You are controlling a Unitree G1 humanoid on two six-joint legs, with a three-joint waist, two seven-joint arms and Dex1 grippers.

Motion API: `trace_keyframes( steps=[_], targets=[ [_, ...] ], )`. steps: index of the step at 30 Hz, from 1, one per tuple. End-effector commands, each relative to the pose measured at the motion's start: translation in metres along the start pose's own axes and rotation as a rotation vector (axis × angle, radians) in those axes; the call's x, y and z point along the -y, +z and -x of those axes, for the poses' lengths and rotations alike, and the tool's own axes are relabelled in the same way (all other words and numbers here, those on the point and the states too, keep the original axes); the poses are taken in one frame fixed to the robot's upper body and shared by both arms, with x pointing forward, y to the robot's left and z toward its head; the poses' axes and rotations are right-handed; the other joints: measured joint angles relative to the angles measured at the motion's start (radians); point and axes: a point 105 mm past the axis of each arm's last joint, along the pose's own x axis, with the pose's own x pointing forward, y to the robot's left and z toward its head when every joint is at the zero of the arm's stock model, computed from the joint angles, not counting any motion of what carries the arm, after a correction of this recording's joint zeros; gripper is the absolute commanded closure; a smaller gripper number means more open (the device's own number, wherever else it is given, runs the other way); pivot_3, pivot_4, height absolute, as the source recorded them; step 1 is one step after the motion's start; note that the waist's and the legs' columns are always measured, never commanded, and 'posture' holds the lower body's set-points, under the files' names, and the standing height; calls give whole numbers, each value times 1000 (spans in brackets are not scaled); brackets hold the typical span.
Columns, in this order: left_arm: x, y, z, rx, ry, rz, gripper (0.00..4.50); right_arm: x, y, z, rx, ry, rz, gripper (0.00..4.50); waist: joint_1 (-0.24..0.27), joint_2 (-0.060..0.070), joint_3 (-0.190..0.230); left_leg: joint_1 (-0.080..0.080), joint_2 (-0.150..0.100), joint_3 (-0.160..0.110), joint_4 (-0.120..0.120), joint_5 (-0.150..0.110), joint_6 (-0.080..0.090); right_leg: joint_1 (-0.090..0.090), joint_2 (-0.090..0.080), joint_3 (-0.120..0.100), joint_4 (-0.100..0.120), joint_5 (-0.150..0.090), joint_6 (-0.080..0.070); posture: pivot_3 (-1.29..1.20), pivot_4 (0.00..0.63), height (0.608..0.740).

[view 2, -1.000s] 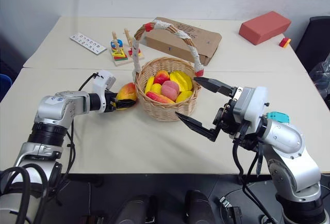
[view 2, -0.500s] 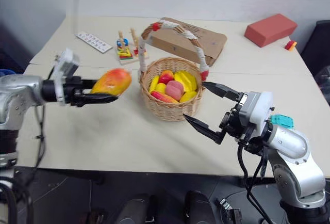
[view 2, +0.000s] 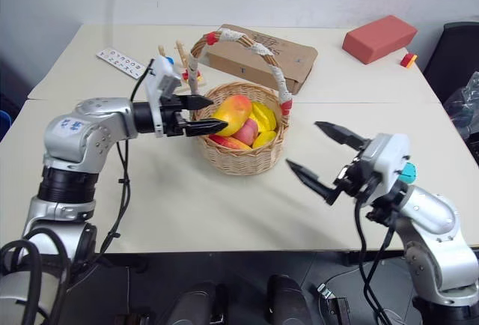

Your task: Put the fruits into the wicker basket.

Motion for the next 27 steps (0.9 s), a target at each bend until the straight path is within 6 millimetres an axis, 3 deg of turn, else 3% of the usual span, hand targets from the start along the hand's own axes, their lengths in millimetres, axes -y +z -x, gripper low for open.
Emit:
trace_keyframes(
  steps=[1, 5, 8, 13, 16, 21, 27],
  targets=[
    [4, 8, 28, 54, -23, -146, 78, 24, 7, -5, 12, -10, -24, 0, -7, 1, 1, 0, 1, 1, 0, 0, 0, 0, 0, 1, 0, 0, 0, 0, 150, 740],
    [29, 10, 71, 168, -124, -173, 78, 39, -8, -35, -51, 94, -46, 0, -6, 3, 2, 0, 3, 0, 0, -1, -2, 0, 1, -1, 0, -1, -2, 0, 150, 740],
    [23, 16, 96, 181, -26, -207, 78, 51, -19, -60, -108, 148, -47, 0, -14, 4, 3, 0, 4, 0, 1, -1, -2, 0, 1, -1, 0, -1, -2, 0, 150, 740],
    [40, 13, 121, 161, -72, -215, 78, 57, -26, -95, -99, 282, -74, 0, -16, 6, 4, 0, 3, -1, 1, -1, -2, 0, 0, -2, 1, -1, -2, 0, 150, 740],
    [54, -2, 119, 136, -141, -180, 0, 52, -29, -104, -124, 381, -115, 577, -12, 7, 5, -1, 2, -1, 1, -2, 0, 0, 0, -2, 1, -1, -2, 0, 150, 740],
    [66, -11, 106, 154, -160, -156, 0, 52, -20, -109, -50, 439, -127, 2303, -11, 7, 5, -2, 2, -2, 2, -3, 1, 0, -1, -2, 0, -1, -2, 0, 150, 740],
    [68, -23, 97, 159, -154, -104, 0, 43, -4, -91, 23, 453, -163, 4320, -10, 8, 5, -2, 2, -2, 2, -4, 0, 0, -1, -2, 0, -1, -2, 0, 150, 740]
  ],
)
